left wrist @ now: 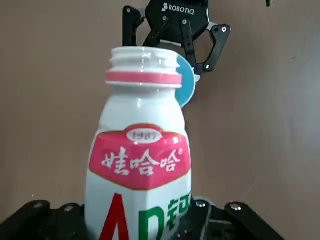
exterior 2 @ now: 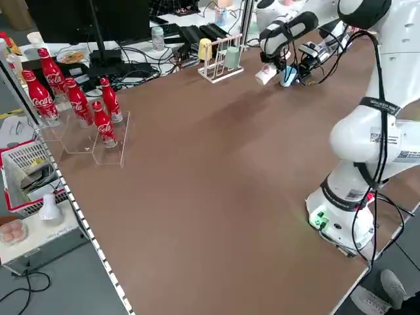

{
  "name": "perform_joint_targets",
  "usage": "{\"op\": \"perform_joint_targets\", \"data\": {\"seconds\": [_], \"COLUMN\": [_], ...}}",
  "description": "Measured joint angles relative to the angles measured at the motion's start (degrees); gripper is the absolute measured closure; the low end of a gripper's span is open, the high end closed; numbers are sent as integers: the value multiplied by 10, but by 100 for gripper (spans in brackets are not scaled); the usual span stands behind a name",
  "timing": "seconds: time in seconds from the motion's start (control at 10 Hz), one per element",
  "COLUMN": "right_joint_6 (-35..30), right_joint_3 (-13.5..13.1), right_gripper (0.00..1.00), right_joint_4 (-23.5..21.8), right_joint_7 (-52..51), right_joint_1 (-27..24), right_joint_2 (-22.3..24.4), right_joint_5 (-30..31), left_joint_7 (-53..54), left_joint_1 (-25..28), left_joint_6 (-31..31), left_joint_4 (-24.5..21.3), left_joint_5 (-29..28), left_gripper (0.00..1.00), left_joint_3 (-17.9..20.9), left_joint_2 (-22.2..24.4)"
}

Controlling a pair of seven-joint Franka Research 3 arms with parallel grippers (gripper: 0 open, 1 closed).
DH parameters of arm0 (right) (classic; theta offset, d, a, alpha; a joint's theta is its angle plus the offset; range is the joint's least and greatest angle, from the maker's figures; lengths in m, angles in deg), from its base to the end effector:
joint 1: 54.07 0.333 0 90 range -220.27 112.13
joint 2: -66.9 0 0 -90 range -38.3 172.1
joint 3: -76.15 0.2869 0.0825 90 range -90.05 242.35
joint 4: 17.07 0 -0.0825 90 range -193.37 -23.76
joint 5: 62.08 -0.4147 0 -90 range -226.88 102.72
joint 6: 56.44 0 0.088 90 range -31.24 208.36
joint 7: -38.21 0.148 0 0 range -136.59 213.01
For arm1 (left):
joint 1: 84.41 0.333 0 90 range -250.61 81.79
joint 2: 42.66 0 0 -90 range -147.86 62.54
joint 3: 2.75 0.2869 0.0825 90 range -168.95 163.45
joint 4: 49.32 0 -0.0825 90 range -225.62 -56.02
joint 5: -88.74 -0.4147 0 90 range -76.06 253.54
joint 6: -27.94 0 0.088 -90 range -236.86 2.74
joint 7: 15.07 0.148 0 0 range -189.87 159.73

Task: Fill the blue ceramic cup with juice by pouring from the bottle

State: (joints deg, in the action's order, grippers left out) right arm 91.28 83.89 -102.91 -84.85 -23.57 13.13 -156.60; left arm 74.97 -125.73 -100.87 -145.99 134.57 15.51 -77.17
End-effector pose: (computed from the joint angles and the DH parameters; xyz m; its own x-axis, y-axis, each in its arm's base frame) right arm 0.5725 0.4460 0.0481 0.2103 0.5214 0.8270 0.9684 -0.2271 -0.1031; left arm 0.6160 -0.3210 0.1851 0.0669 -0.9057 0.4186 -0.9961 -0.0362 0.0808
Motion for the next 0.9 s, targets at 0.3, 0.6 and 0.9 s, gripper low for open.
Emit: {"op": "perform_joint_targets", "data": {"seconds": [0.3, 0.6, 0.9], "right_joint_6": [0, 0, 0], "right_joint_3": [0, 0, 0], "right_gripper": [32, 32, 32], "right_joint_4": [0, 0, 0], "right_joint_7": [0, 0, 0], "right_joint_1": [0, 0, 0], "right_joint_2": [0, 0, 0], "right_joint_5": [0, 0, 0], "left_joint_7": [-17, -41, -85], "left_joint_1": [-17, -36, -42], "left_joint_6": [-10, -11, -12], "left_joint_4": [3, 3, 3], "left_joint_5": [-31, -46, -81], "left_gripper": [56, 56, 56], "left_joint_3": [7, 34, 35], "left_joint_2": [-1, -8, -9]}}
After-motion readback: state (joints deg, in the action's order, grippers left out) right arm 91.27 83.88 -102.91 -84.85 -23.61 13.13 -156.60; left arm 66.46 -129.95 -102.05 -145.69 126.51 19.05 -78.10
